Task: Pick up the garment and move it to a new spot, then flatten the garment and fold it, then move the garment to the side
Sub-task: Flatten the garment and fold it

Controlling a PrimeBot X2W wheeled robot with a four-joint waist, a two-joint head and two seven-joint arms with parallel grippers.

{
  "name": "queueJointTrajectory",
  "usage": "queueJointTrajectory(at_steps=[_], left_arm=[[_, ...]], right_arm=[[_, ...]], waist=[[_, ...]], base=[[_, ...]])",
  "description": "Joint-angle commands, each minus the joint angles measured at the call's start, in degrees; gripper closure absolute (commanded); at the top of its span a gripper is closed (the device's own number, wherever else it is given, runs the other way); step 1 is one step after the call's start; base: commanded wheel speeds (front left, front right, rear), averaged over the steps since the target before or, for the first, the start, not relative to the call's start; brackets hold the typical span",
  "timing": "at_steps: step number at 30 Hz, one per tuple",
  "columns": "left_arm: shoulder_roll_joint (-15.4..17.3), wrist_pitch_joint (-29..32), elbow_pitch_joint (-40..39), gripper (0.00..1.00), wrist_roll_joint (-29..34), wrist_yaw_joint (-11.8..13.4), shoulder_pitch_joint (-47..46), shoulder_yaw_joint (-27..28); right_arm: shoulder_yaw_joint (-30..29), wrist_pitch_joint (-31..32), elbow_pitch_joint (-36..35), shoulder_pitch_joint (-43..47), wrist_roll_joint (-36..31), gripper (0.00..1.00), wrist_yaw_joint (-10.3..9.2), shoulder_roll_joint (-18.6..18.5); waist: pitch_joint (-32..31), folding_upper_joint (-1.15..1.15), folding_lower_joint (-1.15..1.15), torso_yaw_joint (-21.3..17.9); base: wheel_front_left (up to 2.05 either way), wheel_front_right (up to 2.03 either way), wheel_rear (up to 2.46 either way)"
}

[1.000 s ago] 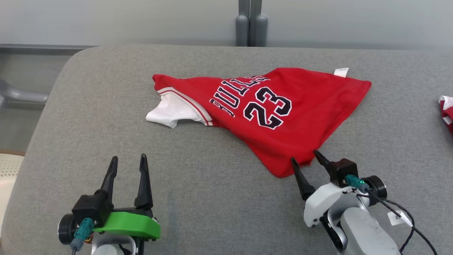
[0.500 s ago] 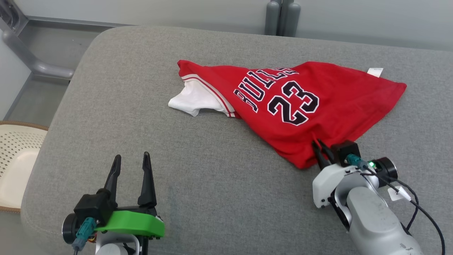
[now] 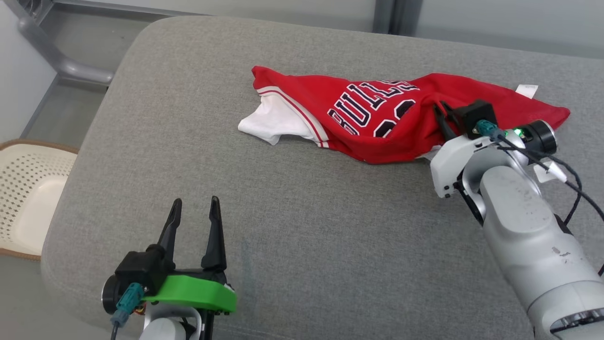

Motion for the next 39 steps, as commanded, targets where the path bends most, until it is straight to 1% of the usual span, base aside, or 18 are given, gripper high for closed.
queueJointTrajectory(at_steps=[1,6,10,12,13,18,22,25,28,32,36,39], left_arm=[[0.0,0.0,0.3,0.00,-0.3,0.3,-1.0,-0.4],[0.0,0.0,0.6,0.00,-1.1,0.4,-1.8,-2.2],[0.0,0.0,0.8,0.00,-1.4,0.6,-2.2,-3.0],[0.0,0.0,0.9,0.00,-1.4,0.6,-2.3,-3.2],[0.0,0.0,0.9,0.00,-1.3,0.7,-2.3,-3.2],[0.0,0.0,1.1,0.00,-0.6,0.6,-1.9,-2.8],[0.0,0.0,1.1,0.00,0.3,0.3,-1.2,-2.3],[0.0,0.0,1.0,0.00,1.0,-0.1,-0.7,-1.7],[0.0,0.0,1.0,0.00,1.4,-0.2,-0.2,-1.3],[0.0,0.0,0.8,0.00,1.9,-0.5,0.1,-1.0],[0.1,0.0,0.6,0.00,2.3,-0.5,0.5,-0.5],[0.1,0.0,0.6,0.00,2.5,-0.7,0.2,-0.2]], right_arm=[[0.5,0.6,1.9,-1.8,0.4,1.00,-0.04,-0.8],[0.8,2.0,9.0,-6.4,1.2,1.00,-0.04,-2.8],[0.2,1.2,12.9,-9.1,1.3,1.00,-0.04,-3.7],[-0.3,0.6,14.3,-9.9,1.0,0.19,-0.04,-3.9],[-0.7,0.1,14.9,-10.2,1.1,0.00,-0.04,-3.9],[-2.1,-2.6,15.6,-10.8,2.7,0.00,-0.04,-2.5],[-2.6,-3.7,13.2,-9.7,4.9,0.00,-0.04,-2.0],[-2.8,-3.8,8.3,-7.7,7.0,0.00,-0.04,-2.1],[-2.7,-3.8,1.5,-3.0,9.3,0.00,-0.04,-2.5],[-2.6,-3.8,-5.9,3.9,12.5,0.00,-0.04,-2.7],[-1.4,-3.8,-10.5,10.6,15.6,0.00,-0.04,-1.5],[-0.4,-3.8,-11.2,13.0,17.5,0.00,-0.04,-0.7]], waist=[[1.3,0.00,0.00,2.1],[2.6,0.00,0.00,4.7],[3.3,0.00,0.00,5.8],[3.5,0.00,0.00,6.0],[3.5,0.00,0.00,5.9],[2.5,0.00,0.00,3.7],[1.1,0.00,0.00,0.9],[0.3,0.00,0.00,-1.4],[-0.4,0.00,0.00,-3.6],[-0.6,0.00,0.00,-5.2],[-0.1,0.00,0.00,-6.4],[0.5,0.00,0.00,-6.6]], base=[[0.00,0.00,0.00],[0.00,0.00,0.00],[0.00,0.00,0.00],[0.00,0.00,0.00],[0.00,0.00,0.00],[0.00,0.00,0.00],[0.00,0.00,0.00],[0.00,0.00,0.00],[0.00,0.00,0.00],[0.00,0.00,0.00],[0.00,0.00,0.00],[0.00,0.00,0.00]])
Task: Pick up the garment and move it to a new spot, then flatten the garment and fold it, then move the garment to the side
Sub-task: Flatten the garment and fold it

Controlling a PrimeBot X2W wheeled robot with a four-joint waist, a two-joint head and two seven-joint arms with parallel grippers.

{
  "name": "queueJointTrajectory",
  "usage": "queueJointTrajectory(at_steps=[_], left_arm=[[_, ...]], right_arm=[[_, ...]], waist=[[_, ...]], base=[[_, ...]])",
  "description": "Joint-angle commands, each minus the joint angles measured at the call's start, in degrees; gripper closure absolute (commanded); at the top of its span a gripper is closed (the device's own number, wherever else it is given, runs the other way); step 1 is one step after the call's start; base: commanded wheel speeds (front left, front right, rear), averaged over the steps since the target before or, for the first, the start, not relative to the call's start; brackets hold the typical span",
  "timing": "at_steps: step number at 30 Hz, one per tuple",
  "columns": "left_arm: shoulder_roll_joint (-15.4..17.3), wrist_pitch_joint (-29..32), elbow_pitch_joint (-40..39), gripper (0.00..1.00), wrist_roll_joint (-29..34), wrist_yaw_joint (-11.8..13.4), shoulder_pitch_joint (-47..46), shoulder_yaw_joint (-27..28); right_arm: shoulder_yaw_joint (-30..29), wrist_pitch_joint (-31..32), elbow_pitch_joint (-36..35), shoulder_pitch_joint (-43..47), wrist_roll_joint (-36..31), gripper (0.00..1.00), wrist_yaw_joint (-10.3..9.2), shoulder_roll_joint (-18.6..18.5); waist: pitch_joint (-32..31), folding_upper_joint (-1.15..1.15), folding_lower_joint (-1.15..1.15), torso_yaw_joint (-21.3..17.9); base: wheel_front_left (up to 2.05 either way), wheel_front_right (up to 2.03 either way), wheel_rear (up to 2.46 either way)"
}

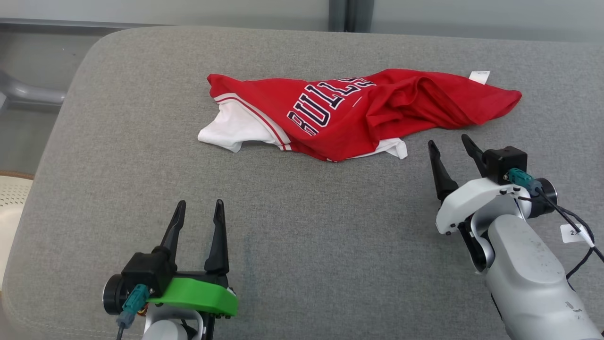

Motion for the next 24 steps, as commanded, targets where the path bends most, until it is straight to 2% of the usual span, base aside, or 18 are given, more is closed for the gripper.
queueJointTrajectory(at_steps=[1,9,13,17,24], left_arm=[[0.1,0.0,-0.1,0.00,0.3,-0.2,0.0,0.2],[0.1,0.0,-0.1,0.00,0.1,-0.3,-1.6,-0.4],[0.1,0.0,-0.2,0.00,-0.7,0.1,-2.1,-0.9],[0.1,0.0,-0.5,0.00,-1.4,0.5,-2.6,-1.1],[0.1,0.0,-1.0,0.00,-2.1,1.0,-2.7,-1.5]], right_arm=[[0.5,-0.2,-0.5,0.4,0.5,0.00,-0.04,0.2],[3.1,-0.2,1.7,-3.9,-0.9,0.00,-0.04,1.6],[5.0,-0.2,4.3,-7.0,-7.3,0.00,-0.04,-0.2],[4.3,-0.2,8.1,-9.6,-13.3,0.00,-0.04,-0.9],[2.1,-0.2,13.0,-13.1,-17.9,0.00,-0.04,-1.5]], waist=[[0.6,0.00,0.00,-0.1],[2.4,0.00,0.00,2.8],[3.5,0.00,0.00,5.1],[4.5,0.00,0.00,7.3],[6.0,0.00,0.00,9.7]], base=[[0.00,0.00,0.00],[0.00,0.00,0.00],[0.00,0.00,0.00],[0.00,0.00,0.00],[0.00,0.00,0.00]])
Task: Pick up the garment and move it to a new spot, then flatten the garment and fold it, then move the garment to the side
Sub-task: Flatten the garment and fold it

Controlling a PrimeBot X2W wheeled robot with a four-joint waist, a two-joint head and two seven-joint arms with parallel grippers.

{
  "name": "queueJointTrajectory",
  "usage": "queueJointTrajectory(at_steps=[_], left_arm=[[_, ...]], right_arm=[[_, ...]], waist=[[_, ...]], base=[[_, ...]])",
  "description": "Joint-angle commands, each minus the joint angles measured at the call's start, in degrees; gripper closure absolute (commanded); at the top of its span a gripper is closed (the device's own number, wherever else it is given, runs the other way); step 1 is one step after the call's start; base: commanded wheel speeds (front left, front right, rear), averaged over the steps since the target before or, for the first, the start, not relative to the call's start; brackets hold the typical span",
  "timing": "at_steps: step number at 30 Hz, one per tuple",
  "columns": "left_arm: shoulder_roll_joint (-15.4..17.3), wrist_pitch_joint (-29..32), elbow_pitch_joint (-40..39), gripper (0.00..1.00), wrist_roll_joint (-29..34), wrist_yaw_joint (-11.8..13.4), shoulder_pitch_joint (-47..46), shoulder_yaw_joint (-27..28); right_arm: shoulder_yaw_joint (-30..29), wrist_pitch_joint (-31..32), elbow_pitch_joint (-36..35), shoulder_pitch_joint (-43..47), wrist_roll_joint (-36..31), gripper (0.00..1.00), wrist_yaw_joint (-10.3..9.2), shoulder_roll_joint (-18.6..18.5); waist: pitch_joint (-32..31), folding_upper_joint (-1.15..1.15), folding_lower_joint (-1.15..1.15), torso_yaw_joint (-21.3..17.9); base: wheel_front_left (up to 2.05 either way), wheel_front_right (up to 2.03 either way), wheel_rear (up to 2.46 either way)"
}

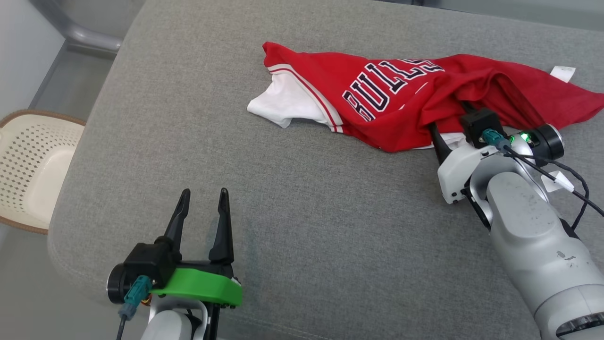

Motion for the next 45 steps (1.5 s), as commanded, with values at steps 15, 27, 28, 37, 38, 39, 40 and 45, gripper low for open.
queueJointTrajectory(at_steps=[15,27,28,37,38,39,40,45], left_arm=[[0.1,0.0,-0.2,0.00,0.4,0.2,0.1,1.4],[0.1,0.0,-0.3,0.00,2.1,-0.5,1.4,3.0],[0.1,0.0,-0.3,0.00,2.2,-0.5,1.5,3.1],[0.1,0.0,-0.5,0.00,3.1,-1.0,1.8,4.3],[0.1,0.0,-0.5,0.00,3.2,-1.1,1.9,4.5],[0.1,0.0,-0.5,0.00,3.3,-1.1,2.0,4.6],[0.1,0.0,-0.5,0.00,3.5,-1.1,2.0,4.7],[0.1,0.0,-0.2,0.00,3.6,-1.3,2.1,4.8]], right_arm=[[-4.1,-0.2,-10.5,4.9,-3.1,1.00,-0.04,0.6],[-9.6,0.2,-29.8,19.4,-13.3,1.00,-0.05,-4.6],[-10.3,0.5,-31.2,20.9,-14.2,1.00,-0.05,-4.7],[-10.8,2.6,-38.3,33.0,-14.7,1.00,-0.06,-2.1],[-10.2,2.6,-38.5,34.1,-14.4,1.00,-0.06,-1.4],[-9.7,2.7,-38.6,34.9,-14.3,1.00,-0.06,-0.9],[-9.2,2.8,-38.5,35.7,-14.1,1.00,-0.06,-0.4],[-6.3,2.3,-36.8,37.1,-13.1,0.00,-0.06,1.8]], waist=[[-1.0,0.00,0.00,-5.3],[-3.3,0.00,0.00,-13.4],[-3.4,0.00,0.00,-13.9],[-3.5,0.00,0.00,-15.9],[-3.5,0.00,0.00,-16.1],[-3.6,0.00,0.00,-16.3],[-3.6,0.00,0.00,-16.5],[-4.1,0.00,0.00,-17.4]], base=[[0.00,0.00,0.00],[0.00,0.00,0.00],[0.00,0.00,0.00],[0.00,0.00,0.00],[0.00,0.00,0.00],[0.00,0.00,0.00],[0.00,0.00,0.00],[0.00,0.00,0.00]])
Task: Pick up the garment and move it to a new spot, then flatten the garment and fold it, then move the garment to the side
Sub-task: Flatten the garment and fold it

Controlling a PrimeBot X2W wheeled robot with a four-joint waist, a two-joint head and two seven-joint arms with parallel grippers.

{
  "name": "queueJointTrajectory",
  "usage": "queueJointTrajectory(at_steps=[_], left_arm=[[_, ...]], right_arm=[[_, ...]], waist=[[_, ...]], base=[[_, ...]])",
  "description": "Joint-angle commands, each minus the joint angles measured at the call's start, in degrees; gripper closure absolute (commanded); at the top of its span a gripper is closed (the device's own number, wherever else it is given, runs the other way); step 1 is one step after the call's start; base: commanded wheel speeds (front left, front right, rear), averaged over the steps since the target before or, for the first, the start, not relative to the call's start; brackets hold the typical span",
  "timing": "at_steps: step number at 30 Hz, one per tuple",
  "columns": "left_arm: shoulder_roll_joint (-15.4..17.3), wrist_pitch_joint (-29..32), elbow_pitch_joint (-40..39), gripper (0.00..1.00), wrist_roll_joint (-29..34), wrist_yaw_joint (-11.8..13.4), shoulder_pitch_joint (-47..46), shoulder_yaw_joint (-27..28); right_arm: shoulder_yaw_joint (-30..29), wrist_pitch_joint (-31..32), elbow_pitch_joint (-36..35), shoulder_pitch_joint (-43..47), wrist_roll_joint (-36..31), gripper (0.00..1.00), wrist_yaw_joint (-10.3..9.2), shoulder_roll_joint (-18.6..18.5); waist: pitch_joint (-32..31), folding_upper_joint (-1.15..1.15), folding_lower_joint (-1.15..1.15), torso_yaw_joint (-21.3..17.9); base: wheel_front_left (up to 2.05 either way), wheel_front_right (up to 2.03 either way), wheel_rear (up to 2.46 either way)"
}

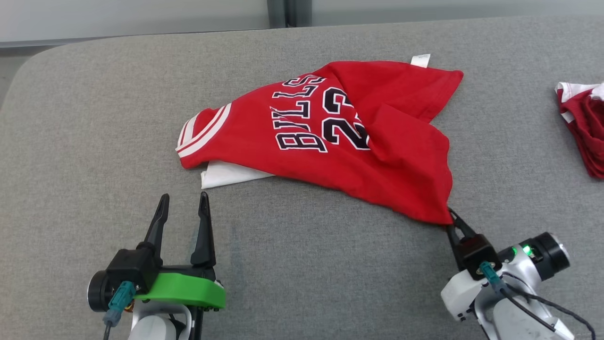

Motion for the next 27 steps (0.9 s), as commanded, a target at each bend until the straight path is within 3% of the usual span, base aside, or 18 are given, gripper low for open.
queueJointTrajectory(at_steps=[1,10,19,27], left_arm=[[0.2,0.0,0.1,0.00,0.7,-0.1,0.8,0.2],[0.2,0.0,1.5,0.00,0.2,-0.4,2.2,0.3],[0.2,0.0,5.5,0.00,0.1,-1.1,2.1,-1.0],[2.2,0.6,14.4,0.00,0.8,-1.6,-5.4,-0.9]], right_arm=[[1.1,-0.5,0.6,0.9,1.0,0.00,-0.08,0.5],[3.8,-1.5,-0.3,2.1,6.5,0.00,-0.08,0.8],[-0.4,-1.5,-9.6,2.8,14.0,0.00,-0.08,1.2],[-2.8,-1.9,-12.9,-0.1,15.1,0.00,-0.08,2.2]], waist=[[-0.4,0.00,0.00,-0.4],[-3.1,0.00,0.00,-1.9],[-5.6,0.00,0.00,-4.0],[-2.6,0.00,0.00,-6.4]], base=[[0.00,0.00,0.00],[0.00,0.00,0.00],[0.00,0.00,0.00],[0.00,0.00,0.00]])
